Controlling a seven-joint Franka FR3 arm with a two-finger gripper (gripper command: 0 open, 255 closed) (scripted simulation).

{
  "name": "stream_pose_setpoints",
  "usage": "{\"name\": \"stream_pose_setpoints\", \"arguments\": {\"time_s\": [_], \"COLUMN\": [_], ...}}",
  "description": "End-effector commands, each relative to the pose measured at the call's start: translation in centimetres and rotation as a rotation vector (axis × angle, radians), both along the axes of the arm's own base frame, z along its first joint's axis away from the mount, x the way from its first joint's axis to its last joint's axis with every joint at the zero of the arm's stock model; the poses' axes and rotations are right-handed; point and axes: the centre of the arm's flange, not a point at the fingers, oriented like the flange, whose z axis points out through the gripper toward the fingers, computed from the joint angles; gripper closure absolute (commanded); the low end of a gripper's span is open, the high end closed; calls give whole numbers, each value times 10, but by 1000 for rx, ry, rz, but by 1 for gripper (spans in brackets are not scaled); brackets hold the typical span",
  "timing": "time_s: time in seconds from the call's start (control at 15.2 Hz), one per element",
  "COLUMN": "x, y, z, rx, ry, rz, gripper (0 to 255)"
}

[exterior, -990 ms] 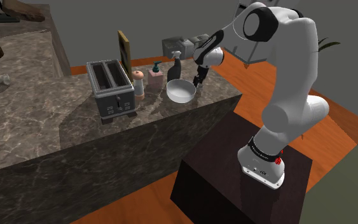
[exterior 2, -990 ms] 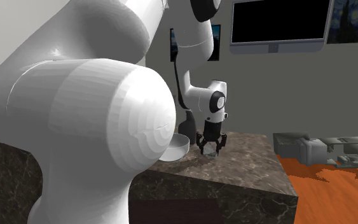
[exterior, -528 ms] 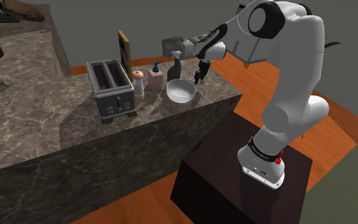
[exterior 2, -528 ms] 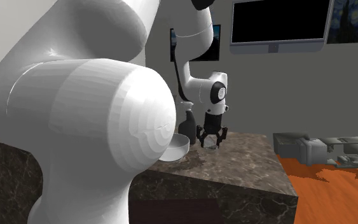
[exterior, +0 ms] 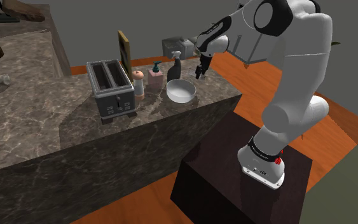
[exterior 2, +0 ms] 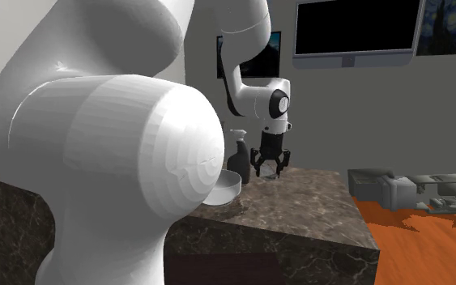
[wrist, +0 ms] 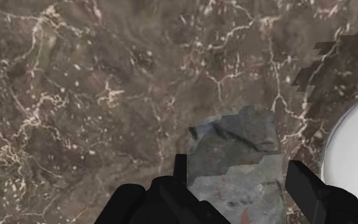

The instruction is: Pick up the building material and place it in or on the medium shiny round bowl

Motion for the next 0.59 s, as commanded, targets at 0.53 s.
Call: {"name": "stream_pose_setpoints", "arguments": {"time_s": [0.53], "x": [-1], "y": [0], "z": [53], "rx": [0], "ry": [0], "rz": [0], "gripper": [255]}}
